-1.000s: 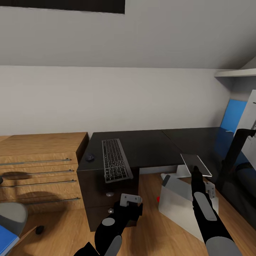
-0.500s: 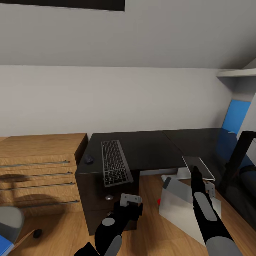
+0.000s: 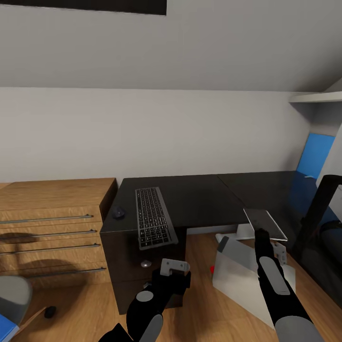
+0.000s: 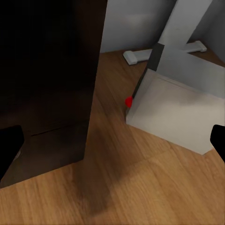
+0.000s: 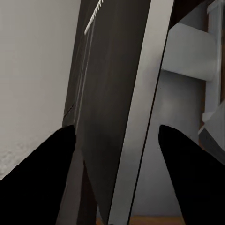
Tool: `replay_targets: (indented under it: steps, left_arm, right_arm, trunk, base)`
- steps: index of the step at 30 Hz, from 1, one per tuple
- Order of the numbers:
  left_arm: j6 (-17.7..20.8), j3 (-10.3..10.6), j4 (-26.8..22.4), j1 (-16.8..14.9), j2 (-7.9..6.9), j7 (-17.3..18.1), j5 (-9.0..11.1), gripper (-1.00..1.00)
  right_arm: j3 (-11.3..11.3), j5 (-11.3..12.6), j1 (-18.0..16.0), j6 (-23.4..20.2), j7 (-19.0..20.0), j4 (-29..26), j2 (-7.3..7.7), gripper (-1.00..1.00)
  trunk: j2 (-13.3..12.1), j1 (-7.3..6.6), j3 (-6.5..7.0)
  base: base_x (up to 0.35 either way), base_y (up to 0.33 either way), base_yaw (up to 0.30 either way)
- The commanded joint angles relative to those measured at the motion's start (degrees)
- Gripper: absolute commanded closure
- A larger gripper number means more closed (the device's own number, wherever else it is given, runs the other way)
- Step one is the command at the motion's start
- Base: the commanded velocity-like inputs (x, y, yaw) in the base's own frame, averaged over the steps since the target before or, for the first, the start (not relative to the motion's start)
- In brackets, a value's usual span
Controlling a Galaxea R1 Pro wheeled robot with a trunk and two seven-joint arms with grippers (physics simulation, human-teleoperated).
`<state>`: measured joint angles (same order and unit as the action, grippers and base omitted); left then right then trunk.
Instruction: In the bedroom, organize the workspace by keeping the computer under the desk, ensuring the monitor is on the desk, placing the keyboard on the desk next to the monitor, placing the mouse on the desk next to the keyboard, moving the folder from the swivel chair onto the desk next to the mouse, stacking the notebook on top of the folder with the pen on top of the notebook, and positioning the swivel chair next to the desk.
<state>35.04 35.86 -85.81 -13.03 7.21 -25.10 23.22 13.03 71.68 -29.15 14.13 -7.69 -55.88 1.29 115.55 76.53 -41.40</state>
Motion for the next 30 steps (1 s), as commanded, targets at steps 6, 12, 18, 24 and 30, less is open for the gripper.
replay_targets:
  steps: [6,12,18,24,30]
  left_arm:
    - [0.11,0.08,-0.06,-0.05,-0.01,-0.57,0.6,-1.0]
    - [0.11,0.08,0.63,-0.06,0.11,-0.49,0.6,-1.0]
    - [0.11,0.08,0.79,-0.06,0.15,-0.53,0.53,-1.0]
    - [0.1,0.08,0.82,-0.06,0.17,-0.78,0.52,-1.0]
    - [0.07,0.08,0.82,-0.06,0.17,-0.83,0.51,-1.0]
  right_arm:
    - [-0.11,0.41,-0.03,0.28,-0.32,-0.1,0.02,1.0]
    - [-0.11,0.39,-0.03,0.37,-0.16,-0.11,-0.05,1.0]
    - [-0.13,0.44,-0.03,0.38,-0.06,-0.18,-0.06,1.0]
    - [-0.19,0.48,-0.03,0.33,0.09,-0.25,-0.18,1.0]
    - [-0.32,0.48,-0.03,0.29,0.31,-0.28,-0.36,1.0]
  trunk:
    - [0.03,-0.01,-0.06]
    - [0.03,-0.01,-0.06]
    - [-0.77,-0.45,0.3]
    - [-3.18,-1.76,1.38]
    - [-5.59,-3.08,2.45]
  base:
    - [0.0,0.0,0.0]
    - [0.0,0.0,0.0]
    - [0.0,0.0,0.0]
    - [0.0,0.0,0.0]
    - [0.0,0.0,0.0]
